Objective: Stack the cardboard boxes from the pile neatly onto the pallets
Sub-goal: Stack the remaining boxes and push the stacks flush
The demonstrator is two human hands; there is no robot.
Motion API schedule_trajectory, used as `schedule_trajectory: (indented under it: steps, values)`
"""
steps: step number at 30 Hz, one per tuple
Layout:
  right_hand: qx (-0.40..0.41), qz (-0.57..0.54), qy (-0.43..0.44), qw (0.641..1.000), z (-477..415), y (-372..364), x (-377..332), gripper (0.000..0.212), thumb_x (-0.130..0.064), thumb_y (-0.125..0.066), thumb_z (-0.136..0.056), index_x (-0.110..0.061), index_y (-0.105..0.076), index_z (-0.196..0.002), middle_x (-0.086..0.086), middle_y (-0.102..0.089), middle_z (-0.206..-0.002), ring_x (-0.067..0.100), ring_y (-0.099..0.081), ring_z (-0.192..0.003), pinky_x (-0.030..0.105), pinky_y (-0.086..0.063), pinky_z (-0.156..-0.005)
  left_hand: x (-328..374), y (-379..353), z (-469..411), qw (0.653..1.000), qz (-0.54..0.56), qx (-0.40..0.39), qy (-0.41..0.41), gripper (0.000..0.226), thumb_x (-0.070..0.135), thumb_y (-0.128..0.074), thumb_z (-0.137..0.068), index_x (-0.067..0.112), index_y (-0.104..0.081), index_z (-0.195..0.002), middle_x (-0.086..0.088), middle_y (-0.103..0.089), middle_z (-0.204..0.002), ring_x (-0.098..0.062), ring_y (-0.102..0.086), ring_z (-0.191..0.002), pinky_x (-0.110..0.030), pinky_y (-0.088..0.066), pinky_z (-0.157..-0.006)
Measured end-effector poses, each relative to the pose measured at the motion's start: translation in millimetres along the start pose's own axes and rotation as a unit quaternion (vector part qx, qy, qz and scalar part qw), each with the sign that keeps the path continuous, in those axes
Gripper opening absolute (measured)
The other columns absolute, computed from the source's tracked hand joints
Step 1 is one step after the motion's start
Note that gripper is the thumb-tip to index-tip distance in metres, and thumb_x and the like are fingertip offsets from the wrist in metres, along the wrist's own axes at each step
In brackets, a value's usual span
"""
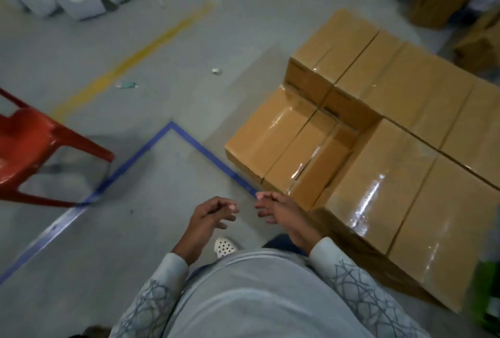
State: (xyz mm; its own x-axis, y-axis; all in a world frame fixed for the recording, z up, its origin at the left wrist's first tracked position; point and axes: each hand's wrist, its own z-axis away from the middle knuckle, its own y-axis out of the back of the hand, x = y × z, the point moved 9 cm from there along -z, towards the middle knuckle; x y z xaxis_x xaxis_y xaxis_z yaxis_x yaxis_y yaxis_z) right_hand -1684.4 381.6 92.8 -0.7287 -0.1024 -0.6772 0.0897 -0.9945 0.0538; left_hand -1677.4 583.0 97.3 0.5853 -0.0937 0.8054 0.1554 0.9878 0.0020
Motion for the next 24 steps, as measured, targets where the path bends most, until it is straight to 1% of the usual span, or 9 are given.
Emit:
schedule_trajectory:
  steps: [3, 6, 11, 13, 15, 19, 20, 22, 24]
  values:
    - [-0.031, 0.008, 0.007, 0.999, -34.7, -45.3, -58.7, 0.018, -0.030, -0.066, -0.099, -0.024, -0.071, -0.116, -0.001, -0.077, -0.108, 0.015, -0.070, -0.092, 0.032, -0.051, -0.084, 25.9, 52.9, -25.8, 0.999, 0.035, 0.024, 0.016, 0.019, 0.011, -0.067, -0.095, 0.003, -0.072, -0.111, -0.011, -0.078, -0.104, -0.028, -0.073, -0.093, -0.036, -0.051, -0.079]
    - [-0.033, -0.001, 0.009, 0.999, -79.6, -75.7, -108.5, 0.017, -0.031, -0.064, -0.101, -0.025, -0.070, -0.115, 0.001, -0.078, -0.107, 0.014, -0.070, -0.089, 0.031, -0.051, -0.082, 51.6, 94.3, -73.8, 0.998, 0.055, 0.034, 0.023, 0.020, 0.011, -0.068, -0.094, 0.003, -0.072, -0.112, -0.012, -0.078, -0.104, -0.032, -0.073, -0.096, -0.038, -0.052, -0.080]
    - [-0.040, -0.013, -0.012, 0.999, -179.7, -123.9, -186.1, 0.013, -0.027, -0.064, -0.101, -0.025, -0.071, -0.111, -0.002, -0.079, -0.101, 0.013, -0.068, -0.082, 0.033, -0.050, -0.078, 104.7, 161.3, -170.8, 0.994, 0.076, 0.075, 0.009, 0.015, 0.004, -0.066, -0.094, -0.001, -0.071, -0.108, -0.017, -0.077, -0.100, -0.025, -0.071, -0.085, -0.031, -0.053, -0.071]
    - [-0.054, -0.007, -0.012, 0.998, -229.8, -143.2, -229.6, 0.013, -0.025, -0.064, -0.100, -0.023, -0.070, -0.111, -0.001, -0.078, -0.098, 0.013, -0.068, -0.079, 0.033, -0.049, -0.076, 133.3, 191.1, -215.0, 0.994, 0.066, 0.085, 0.007, 0.012, 0.003, -0.066, -0.094, 0.001, -0.072, -0.105, -0.017, -0.077, -0.099, -0.024, -0.071, -0.083, -0.032, -0.051, -0.072]
    - [-0.057, -0.001, -0.005, 0.998, -270.1, -156.3, -284.7, 0.015, -0.025, -0.064, -0.100, -0.021, -0.070, -0.113, 0.001, -0.077, -0.098, 0.014, -0.068, -0.078, 0.031, -0.050, -0.074, 168.9, 219.8, -255.4, 0.995, 0.042, 0.094, 0.002, 0.011, 0.003, -0.066, -0.094, 0.007, -0.072, -0.103, -0.013, -0.078, -0.099, -0.021, -0.070, -0.083, -0.030, -0.051, -0.072]
    - [-0.041, -0.001, 0.057, 0.998, -330.3, -176.2, -414.7, 0.018, -0.026, -0.063, -0.100, -0.020, -0.071, -0.116, 0.001, -0.078, -0.104, 0.015, -0.070, -0.085, 0.027, -0.052, -0.076, 272.6, 273.4, -327.3, 0.993, -0.005, 0.094, -0.072, 0.012, 0.004, -0.067, -0.096, 0.008, -0.072, -0.105, -0.012, -0.076, -0.102, -0.009, -0.069, -0.083, -0.016, -0.049, -0.069]
    - [-0.039, -0.001, 0.063, 0.997, -340.1, -180.9, -441.6, 0.020, -0.027, -0.063, -0.100, -0.020, -0.071, -0.117, 0.001, -0.078, -0.105, 0.016, -0.071, -0.087, 0.028, -0.052, -0.078, 294.4, 283.9, -343.2, 0.993, -0.003, 0.090, -0.079, 0.011, 0.005, -0.067, -0.096, 0.008, -0.072, -0.106, -0.013, -0.076, -0.102, -0.009, -0.069, -0.082, -0.016, -0.049, -0.069]
    - [-0.042, -0.009, 0.071, 0.997, -357.6, -192.1, -486.7, 0.022, -0.028, -0.064, -0.099, -0.018, -0.071, -0.118, 0.001, -0.078, -0.104, 0.018, -0.072, -0.088, 0.031, -0.051, -0.081, 335.3, 303.6, -372.6, 0.991, 0.015, 0.091, -0.098, 0.013, 0.011, -0.070, -0.093, 0.009, -0.072, -0.106, -0.010, -0.077, -0.099, -0.015, -0.069, -0.083, -0.022, -0.051, -0.070]
    - [-0.044, -0.020, 0.077, 0.996, -381.3, -203.0, -524.6, 0.023, -0.030, -0.065, -0.099, -0.017, -0.071, -0.117, 0.001, -0.079, -0.104, 0.018, -0.073, -0.090, 0.033, -0.053, -0.083, 368.0, 324.5, -409.3, 0.989, 0.042, 0.094, -0.104, 0.025, 0.018, -0.068, -0.086, 0.007, -0.071, -0.107, -0.010, -0.077, -0.098, -0.022, -0.070, -0.084, -0.031, -0.051, -0.072]
